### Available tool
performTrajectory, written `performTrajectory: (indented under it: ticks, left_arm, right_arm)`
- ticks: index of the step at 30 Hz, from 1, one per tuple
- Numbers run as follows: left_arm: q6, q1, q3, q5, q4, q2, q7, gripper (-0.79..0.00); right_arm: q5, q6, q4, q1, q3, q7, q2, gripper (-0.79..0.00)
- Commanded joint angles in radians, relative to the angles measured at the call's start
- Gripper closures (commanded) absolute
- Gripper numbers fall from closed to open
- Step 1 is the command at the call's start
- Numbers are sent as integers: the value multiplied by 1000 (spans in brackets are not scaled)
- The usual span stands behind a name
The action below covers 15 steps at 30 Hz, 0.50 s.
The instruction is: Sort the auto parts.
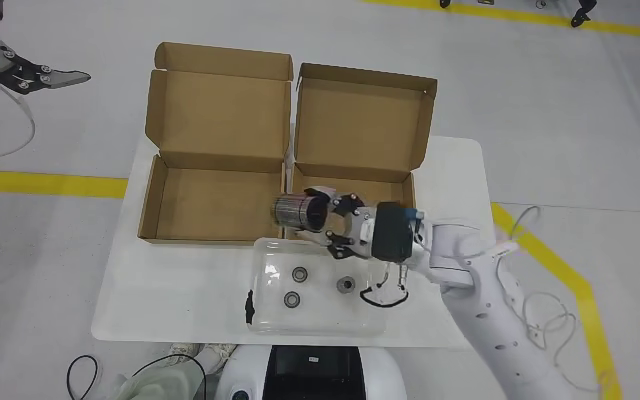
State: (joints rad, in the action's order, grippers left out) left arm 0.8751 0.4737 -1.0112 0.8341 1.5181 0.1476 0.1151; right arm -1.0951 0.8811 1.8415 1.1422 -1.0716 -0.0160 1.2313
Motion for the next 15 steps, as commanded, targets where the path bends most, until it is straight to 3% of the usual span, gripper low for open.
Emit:
performTrajectory:
  ticks: [1,15]
  left_arm:
    - [0,0,0,0,0,0,0,-785]
    - [0,0,0,0,0,0,0,-785]
  right_arm:
    - [14,-6,12,-31,-1,14,2,0]
    - [134,-20,65,-192,-23,35,11,0]
